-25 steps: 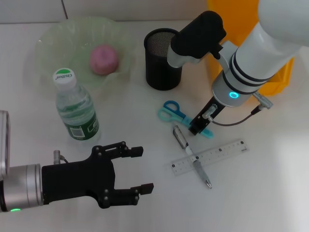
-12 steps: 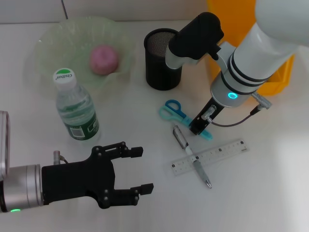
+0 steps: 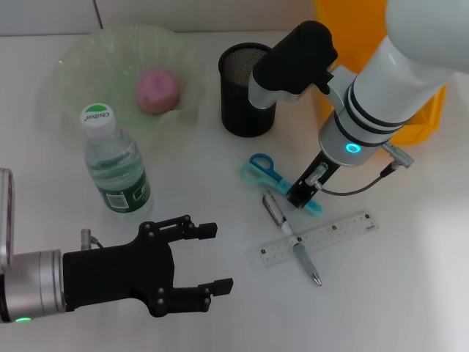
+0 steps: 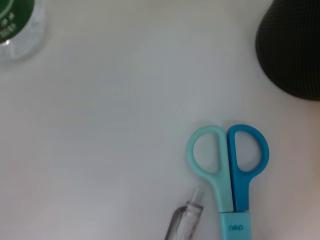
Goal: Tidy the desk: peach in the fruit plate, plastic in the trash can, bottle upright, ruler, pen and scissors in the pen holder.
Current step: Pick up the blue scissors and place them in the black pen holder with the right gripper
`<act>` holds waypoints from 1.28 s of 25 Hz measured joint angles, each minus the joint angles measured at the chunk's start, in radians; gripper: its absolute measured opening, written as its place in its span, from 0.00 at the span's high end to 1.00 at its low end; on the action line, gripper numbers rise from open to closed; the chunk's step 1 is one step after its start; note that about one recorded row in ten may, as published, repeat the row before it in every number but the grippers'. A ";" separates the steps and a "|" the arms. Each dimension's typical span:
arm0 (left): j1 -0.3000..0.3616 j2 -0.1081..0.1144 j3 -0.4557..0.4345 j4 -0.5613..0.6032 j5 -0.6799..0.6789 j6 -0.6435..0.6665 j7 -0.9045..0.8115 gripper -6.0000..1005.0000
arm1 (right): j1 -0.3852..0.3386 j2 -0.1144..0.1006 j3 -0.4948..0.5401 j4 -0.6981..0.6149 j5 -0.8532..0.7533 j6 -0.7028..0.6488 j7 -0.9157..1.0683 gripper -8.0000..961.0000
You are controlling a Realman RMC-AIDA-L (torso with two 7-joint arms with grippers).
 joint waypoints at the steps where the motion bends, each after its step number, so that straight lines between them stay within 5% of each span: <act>1: 0.000 0.000 0.000 0.000 0.000 0.001 0.000 0.20 | -0.006 -0.001 0.000 -0.016 -0.001 -0.005 0.001 0.80; 10: 0.001 0.000 -0.002 0.000 0.000 0.002 0.000 0.20 | -0.068 -0.008 0.057 -0.154 -0.028 -0.062 0.002 0.79; 20: -0.003 0.000 -0.002 0.000 0.000 0.000 -0.001 0.20 | -0.225 -0.010 0.205 -0.647 -0.073 -0.189 -0.010 0.77; 25: -0.003 -0.001 -0.002 0.000 0.000 0.000 0.000 0.20 | -0.352 -0.008 0.229 -0.737 -0.025 0.111 -0.086 0.77; 32: -0.003 -0.001 -0.002 -0.002 0.000 -0.003 0.000 0.20 | -0.407 -0.009 0.138 -0.437 0.344 0.711 -0.497 0.76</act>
